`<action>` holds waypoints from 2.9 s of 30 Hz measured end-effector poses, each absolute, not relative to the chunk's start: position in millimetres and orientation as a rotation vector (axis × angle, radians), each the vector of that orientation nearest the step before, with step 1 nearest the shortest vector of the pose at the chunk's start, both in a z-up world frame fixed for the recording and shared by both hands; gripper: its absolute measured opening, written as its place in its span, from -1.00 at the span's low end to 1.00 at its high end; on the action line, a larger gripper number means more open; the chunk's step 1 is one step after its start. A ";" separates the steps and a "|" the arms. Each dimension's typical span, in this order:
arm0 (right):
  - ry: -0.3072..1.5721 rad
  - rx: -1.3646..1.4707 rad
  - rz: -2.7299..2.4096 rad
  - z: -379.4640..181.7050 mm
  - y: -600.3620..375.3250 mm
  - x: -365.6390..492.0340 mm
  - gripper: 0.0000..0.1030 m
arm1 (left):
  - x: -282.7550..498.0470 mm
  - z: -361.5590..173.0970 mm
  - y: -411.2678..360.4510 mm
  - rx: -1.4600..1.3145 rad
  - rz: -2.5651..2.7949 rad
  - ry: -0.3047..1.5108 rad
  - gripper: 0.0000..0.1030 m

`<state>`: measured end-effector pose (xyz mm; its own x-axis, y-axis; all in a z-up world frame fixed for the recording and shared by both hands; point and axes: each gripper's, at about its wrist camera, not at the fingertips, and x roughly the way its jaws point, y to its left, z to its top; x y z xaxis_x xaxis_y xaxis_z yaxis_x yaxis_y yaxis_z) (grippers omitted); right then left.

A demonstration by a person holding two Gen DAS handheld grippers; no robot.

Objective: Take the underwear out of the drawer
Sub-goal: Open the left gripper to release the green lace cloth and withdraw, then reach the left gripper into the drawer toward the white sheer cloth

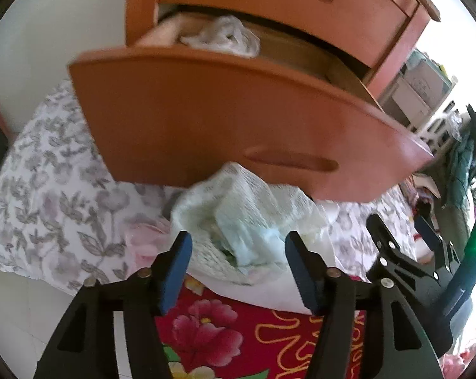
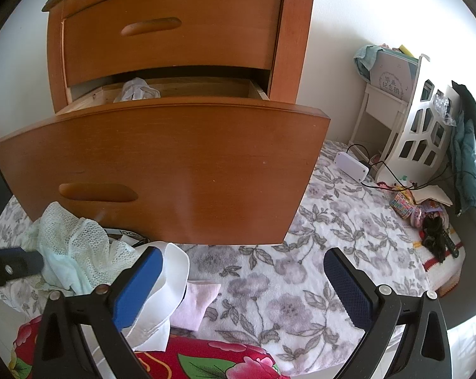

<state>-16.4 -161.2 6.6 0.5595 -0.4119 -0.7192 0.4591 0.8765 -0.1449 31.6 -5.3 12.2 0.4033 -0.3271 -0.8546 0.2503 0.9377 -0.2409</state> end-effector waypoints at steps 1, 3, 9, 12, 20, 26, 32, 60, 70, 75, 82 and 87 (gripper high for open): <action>0.831 0.062 -0.514 6.6 -161.2 -16.4 1.00 | 31.5 14.3 -4.7 -0.075 -0.349 1.093 0.44; 0.831 0.062 -0.514 6.5 -161.0 -16.5 1.00 | 32.4 16.7 -2.6 -0.070 -0.327 1.070 0.48; 0.831 0.062 -0.514 6.5 -161.1 -16.4 1.00 | 33.7 13.7 6.1 -0.043 -0.276 1.035 0.85; 0.831 0.062 -0.513 6.4 -161.2 -16.4 1.00 | 33.8 12.1 5.4 -0.034 -0.279 1.031 0.86; 0.831 0.060 -0.514 6.7 -160.6 -16.4 1.00 | 28.7 40.7 11.2 -0.036 -0.292 0.958 0.86; 0.831 0.062 -0.513 7.0 -160.9 -16.4 1.00 | 25.4 78.4 16.3 -0.085 -0.322 0.813 0.86; 0.832 0.061 -0.513 6.9 -160.9 -16.3 1.00 | 32.0 112.4 12.0 -0.082 -0.309 0.732 0.86; 0.850 0.147 -0.472 1.2 -173.0 -17.3 1.00 | 173.9 140.2 -67.9 0.078 -0.215 0.965 0.86; 0.857 0.203 -0.449 -1.6 -180.3 -18.3 1.00 | 231.2 92.5 -75.1 0.007 -0.045 1.195 0.86; 0.863 0.233 -0.432 -4.0 -184.1 -18.5 1.00 | 246.7 80.3 -76.5 -0.049 0.025 1.188 0.86; 0.873 0.283 -0.410 -7.9 -190.8 -18.7 1.00 | 263.3 63.1 -88.2 -0.087 0.081 1.224 0.85; 0.880 0.308 -0.397 -10.2 -193.3 -18.6 1.00 | 269.2 53.5 -92.5 -0.129 0.134 1.221 0.83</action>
<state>-18.6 -193.3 -10.2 0.5729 -0.2085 -0.7927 0.4566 0.8843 0.0974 269.2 -92.5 53.5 0.3368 0.0335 -0.9410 -0.1715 0.9848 -0.0264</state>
